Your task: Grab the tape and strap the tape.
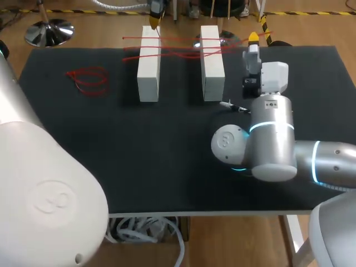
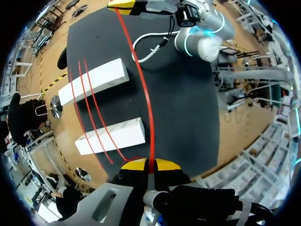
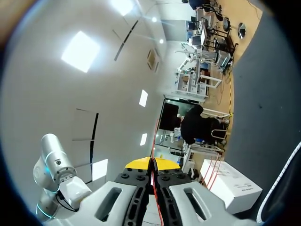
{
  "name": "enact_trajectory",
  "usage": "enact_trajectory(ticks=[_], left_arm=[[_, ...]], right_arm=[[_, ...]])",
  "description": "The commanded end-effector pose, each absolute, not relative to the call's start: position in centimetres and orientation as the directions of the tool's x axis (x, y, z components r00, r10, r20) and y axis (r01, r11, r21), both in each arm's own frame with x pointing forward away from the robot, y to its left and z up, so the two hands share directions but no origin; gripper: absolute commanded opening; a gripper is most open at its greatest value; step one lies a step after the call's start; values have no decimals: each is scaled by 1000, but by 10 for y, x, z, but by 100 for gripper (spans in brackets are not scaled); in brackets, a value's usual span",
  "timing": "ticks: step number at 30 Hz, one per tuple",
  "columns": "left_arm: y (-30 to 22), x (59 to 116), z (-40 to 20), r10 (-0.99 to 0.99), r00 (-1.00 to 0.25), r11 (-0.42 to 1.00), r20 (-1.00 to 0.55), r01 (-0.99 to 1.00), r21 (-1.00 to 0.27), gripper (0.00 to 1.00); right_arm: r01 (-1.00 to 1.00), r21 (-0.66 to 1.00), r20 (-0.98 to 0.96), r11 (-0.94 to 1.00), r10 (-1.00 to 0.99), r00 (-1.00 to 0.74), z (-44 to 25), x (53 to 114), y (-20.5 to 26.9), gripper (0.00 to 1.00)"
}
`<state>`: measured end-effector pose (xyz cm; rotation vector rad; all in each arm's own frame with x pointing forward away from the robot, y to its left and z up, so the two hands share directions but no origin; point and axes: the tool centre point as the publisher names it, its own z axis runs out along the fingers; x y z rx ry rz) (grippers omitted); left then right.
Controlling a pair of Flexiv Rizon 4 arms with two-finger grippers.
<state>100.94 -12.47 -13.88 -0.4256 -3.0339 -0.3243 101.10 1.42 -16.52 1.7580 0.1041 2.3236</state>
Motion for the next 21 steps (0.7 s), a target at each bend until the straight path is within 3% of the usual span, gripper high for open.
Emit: enact_trajectory(ticks=[1, 21], left_arm=[[-123, 1009, -140, 267, -959, 938, 97, 282, 201, 0], [-111, 1016, -141, 159, -985, 952, 72, 172, 253, 0]], right_arm=[[-126, 200, 939, -972, 227, -258, -168, 1011, 10, 0], [-114, 234, 931, -966, 256, -262, -170, 1016, 5, 0]])
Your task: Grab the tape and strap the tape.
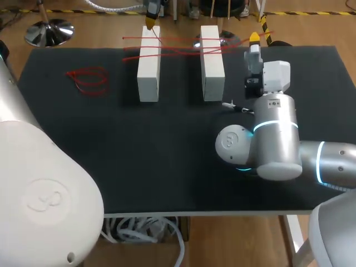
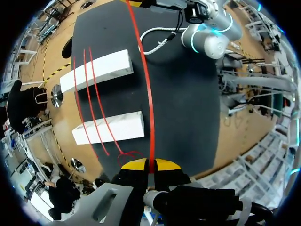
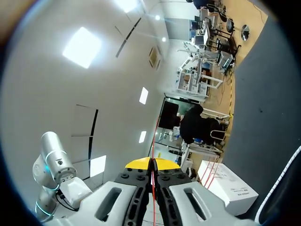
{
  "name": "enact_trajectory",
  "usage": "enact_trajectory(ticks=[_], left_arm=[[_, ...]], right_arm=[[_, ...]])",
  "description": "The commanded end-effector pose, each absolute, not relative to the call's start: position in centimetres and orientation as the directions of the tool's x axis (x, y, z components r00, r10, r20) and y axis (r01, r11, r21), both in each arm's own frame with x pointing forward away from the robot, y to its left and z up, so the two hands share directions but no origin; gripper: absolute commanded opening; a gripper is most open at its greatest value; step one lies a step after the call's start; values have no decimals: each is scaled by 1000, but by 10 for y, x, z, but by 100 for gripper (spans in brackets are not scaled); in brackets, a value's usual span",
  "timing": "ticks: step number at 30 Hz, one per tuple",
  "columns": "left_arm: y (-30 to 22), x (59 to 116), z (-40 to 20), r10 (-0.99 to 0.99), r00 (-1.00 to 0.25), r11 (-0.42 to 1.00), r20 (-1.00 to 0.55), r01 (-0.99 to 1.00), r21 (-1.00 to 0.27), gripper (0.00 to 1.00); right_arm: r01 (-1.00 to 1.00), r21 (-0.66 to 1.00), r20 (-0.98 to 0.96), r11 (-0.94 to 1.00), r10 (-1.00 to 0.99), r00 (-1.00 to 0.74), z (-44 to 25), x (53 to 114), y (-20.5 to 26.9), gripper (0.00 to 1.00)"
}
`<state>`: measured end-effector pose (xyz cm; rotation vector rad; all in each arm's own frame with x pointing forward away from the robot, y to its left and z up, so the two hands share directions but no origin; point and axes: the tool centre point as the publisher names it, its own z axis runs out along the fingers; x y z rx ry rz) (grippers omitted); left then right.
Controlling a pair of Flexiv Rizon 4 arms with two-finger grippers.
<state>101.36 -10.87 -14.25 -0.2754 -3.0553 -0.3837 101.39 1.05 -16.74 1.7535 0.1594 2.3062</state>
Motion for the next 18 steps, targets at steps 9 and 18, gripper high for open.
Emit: enact_trajectory(ticks=[9, 18], left_arm=[[-117, 1016, -141, 112, -992, 986, 58, 118, 117, 0], [-114, 1018, -144, 63, -997, 990, 48, 68, 123, 0]], right_arm=[[-104, 246, 927, -964, 265, -264, -171, 1019, 2, 0], [-91, 265, 923, -960, 280, -262, -173, 1021, 1, 0]])
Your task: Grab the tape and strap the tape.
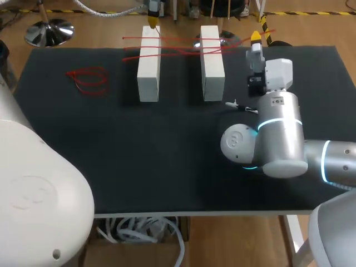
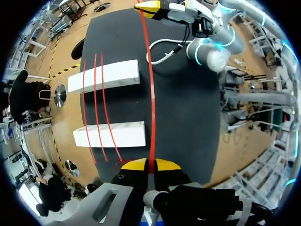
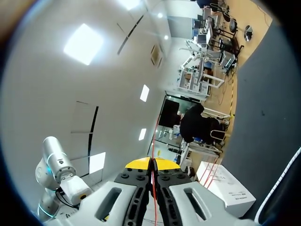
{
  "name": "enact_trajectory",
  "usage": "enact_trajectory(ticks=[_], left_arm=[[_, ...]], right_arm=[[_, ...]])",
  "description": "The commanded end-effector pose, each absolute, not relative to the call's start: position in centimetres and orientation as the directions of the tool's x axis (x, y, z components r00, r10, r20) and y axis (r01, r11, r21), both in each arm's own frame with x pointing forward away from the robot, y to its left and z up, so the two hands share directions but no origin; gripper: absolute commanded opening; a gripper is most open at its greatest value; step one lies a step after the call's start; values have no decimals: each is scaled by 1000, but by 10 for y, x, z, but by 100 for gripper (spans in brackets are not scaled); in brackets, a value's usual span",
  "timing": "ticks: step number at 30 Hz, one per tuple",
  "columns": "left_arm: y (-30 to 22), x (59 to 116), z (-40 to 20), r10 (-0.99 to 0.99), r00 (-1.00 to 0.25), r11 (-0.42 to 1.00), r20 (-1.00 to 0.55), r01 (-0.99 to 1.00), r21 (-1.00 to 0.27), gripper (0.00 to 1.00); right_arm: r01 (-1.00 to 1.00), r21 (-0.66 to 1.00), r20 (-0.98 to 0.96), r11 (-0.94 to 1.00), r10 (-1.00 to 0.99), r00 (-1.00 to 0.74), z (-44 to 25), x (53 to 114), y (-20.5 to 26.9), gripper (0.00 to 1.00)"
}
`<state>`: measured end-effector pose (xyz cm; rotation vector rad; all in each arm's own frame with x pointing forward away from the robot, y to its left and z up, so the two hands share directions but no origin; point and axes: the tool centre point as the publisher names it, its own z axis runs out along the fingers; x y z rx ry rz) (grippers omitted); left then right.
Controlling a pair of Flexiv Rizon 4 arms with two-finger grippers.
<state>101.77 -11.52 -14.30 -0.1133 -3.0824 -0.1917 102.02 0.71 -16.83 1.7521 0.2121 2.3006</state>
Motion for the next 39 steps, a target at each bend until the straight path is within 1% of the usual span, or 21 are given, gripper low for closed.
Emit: enact_trajectory(ticks=[1, 12, 14, 15, 17, 18, 19, 20, 22, 24, 25, 26, 28, 29, 31, 32, 34, 39], left_arm=[[-113, 1018, -144, 51, -998, 991, 41, 55, 123, 0], [-116, 1021, -143, 66, -998, 993, 8, 67, 98, 0], [-116, 1021, -143, 66, -998, 993, 8, 67, 98, 0], [-116, 1021, -143, 66, -998, 993, 8, 67, 98, 0], [-116, 1021, -143, 66, -998, 993, 8, 67, 98, 0], [-116, 1021, -143, 66, -998, 993, 8, 67, 98, 0], [-116, 1021, -143, 66, -998, 993, 8, 67, 98, 0], [-116, 1021, -143, 66, -998, 993, 8, 67, 98, 0], [-116, 1021, -143, 66, -998, 993, 8, 67, 98, 0], [-116, 1021, -143, 66, -998, 993, 8, 67, 98, 0], [-116, 1021, -143, 66, -998, 993, 8, 67, 98, 0], [-116, 1021, -143, 66, -998, 993, 8, 67, 98, 0], [-116, 1021, -143, 66, -998, 993, 8, 67, 98, 0], [-116, 1021, -143, 66, -998, 993, 8, 67, 98, 0], [-116, 1021, -143, 66, -998, 993, 8, 67, 98, 0], [-116, 1021, -143, 66, -998, 993, 8, 67, 98, 0], [-116, 1021, -143, 66, -998, 993, 8, 67, 98, 0], [-116, 1021, -143, 66, -998, 993, 8, 67, 98, 0]], right_arm=[[-90, 268, 923, -959, 282, -262, -173, 1021, 1, 0], [-88, 311, 909, -946, 324, -263, -173, 1025, -1, 0], [-90, 344, 893, -934, 356, -274, -172, 1026, -2, 0], [-85, 414, 860, -906, 420, -290, -171, 1026, -4, 0], [-89, 443, 847, -892, 448, -286, -170, 1026, -4, 0], [-78, 501, 819, -862, 502, -278, -168, 1025, -6, 0], [-88, 491, 821, -867, 494, -285, -167, 1026, -5, 0], [-90, 529, 796, -844, 530, -291, -165, 1026, -6, 0], [-98, 541, 788, -835, 544, -289, -162, 1027, -6, 0], [-94, 599, 755, -795, 600, -264, -159, 1028, -6, 0], [-97, 574, 770, -813, 577, -272, -157, 1028, -6, 0], [-92, 625, 737, -776, 624, -258, -155, 1028, -7, 0], [-104, 613, 743, -783, 617, -261, -150, 1029, -7, 0], [-103, 658, 709, -746, 660, -250, -148, 1029, -8, 0], [-113, 662, 704, -741, 666, -248, -143, 1030, -7, 0], [-105, 718, 647, -688, 715, -263, -141, 1030, -6, 0], [-110, 709, 658, -696, 710, -251, -137, 1030, -4, 0], [-70, 845, 498, -531, 827, -261, -131, 1030, -3, 0]])
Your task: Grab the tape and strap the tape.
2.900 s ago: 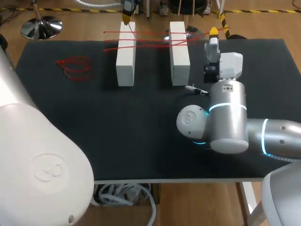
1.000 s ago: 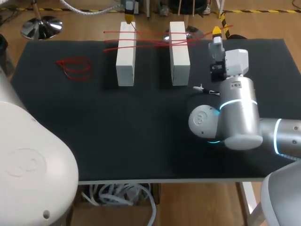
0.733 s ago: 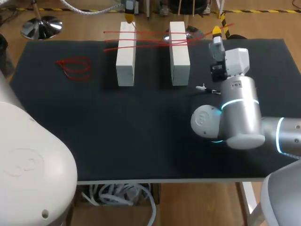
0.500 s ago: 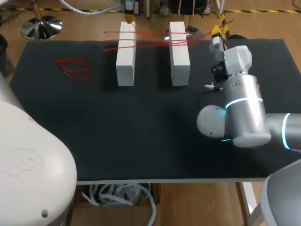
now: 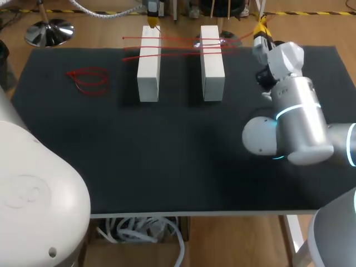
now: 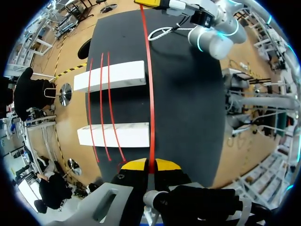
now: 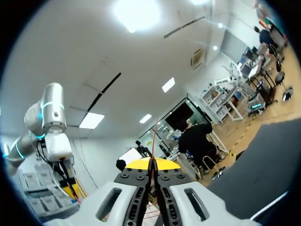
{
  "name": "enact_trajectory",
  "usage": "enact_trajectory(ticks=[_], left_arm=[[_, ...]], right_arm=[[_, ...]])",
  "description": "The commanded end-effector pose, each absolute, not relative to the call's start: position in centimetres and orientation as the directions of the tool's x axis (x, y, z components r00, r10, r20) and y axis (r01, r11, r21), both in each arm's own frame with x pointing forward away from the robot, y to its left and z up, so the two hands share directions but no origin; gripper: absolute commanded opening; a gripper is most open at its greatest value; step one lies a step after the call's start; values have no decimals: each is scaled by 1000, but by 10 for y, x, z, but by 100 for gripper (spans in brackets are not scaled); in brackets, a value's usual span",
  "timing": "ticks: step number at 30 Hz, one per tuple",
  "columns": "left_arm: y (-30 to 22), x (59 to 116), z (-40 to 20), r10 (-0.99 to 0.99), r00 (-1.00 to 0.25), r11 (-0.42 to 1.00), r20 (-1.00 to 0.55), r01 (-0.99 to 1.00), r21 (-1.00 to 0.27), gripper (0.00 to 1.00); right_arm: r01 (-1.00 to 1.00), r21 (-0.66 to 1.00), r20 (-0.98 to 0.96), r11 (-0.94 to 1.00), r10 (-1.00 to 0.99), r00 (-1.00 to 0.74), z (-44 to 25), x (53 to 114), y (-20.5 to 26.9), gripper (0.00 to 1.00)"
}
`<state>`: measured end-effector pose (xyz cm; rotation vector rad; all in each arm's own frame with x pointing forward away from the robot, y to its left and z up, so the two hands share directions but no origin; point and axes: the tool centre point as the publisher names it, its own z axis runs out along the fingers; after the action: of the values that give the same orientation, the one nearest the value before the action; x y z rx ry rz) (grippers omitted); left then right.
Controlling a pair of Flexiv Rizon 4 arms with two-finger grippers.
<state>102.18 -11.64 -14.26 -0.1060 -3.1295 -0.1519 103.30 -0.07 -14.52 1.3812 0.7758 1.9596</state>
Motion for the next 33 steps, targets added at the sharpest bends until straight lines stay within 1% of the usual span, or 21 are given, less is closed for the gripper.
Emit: enact_trajectory(ticks=[1, 6, 7, 10, 12, 13, 20, 22, 24, 33], left_arm=[[-116, 1021, -143, 66, -998, 993, 8, 67, 98, 0], [-116, 1021, -143, 66, -998, 993, 8, 67, 98, 0], [-116, 1021, -143, 66, -998, 993, 8, 67, 98, 0], [-116, 1021, -143, 66, -998, 993, 8, 67, 98, 0], [-116, 1021, -143, 66, -998, 993, 8, 67, 98, 0], [-116, 1021, -143, 66, -998, 993, 8, 67, 98, 0], [-116, 1021, -143, 66, -998, 993, 8, 67, 98, 0], [-116, 1021, -143, 66, -998, 993, 8, 67, 98, 0], [-116, 1021, -143, 66, -998, 993, 8, 67, 98, 0], [-116, 1021, -143, 66, -998, 993, 8, 67, 98, 0]], right_arm=[[-100, 870, 444, -483, 855, -267, -130, 1030, -3, 0], [-204, 941, 205, -269, 936, -287, -128, 1029, -2, 0], [-235, 950, 132, -204, 948, -289, -127, 1029, -2, 0], [-296, 953, -24, -66, 957, -290, -126, 1028, -2, 0], [-307, 952, -71, -19, 957, -282, -125, 1027, -1, 0], [-335, 941, -151, 48, 945, -289, -125, 1027, 0, 0], [-391, 904, -286, 172, 924, -255, -120, 1027, 9, 0], [-424, 873, -369, 243, 896, -245, -117, 1028, 14, 0], [-439, 856, -406, 275, 882, -240, -116, 1028, 17, 0], [-466, 804, -514, 369, 826, -233, -112, 1036, 31, 0]])
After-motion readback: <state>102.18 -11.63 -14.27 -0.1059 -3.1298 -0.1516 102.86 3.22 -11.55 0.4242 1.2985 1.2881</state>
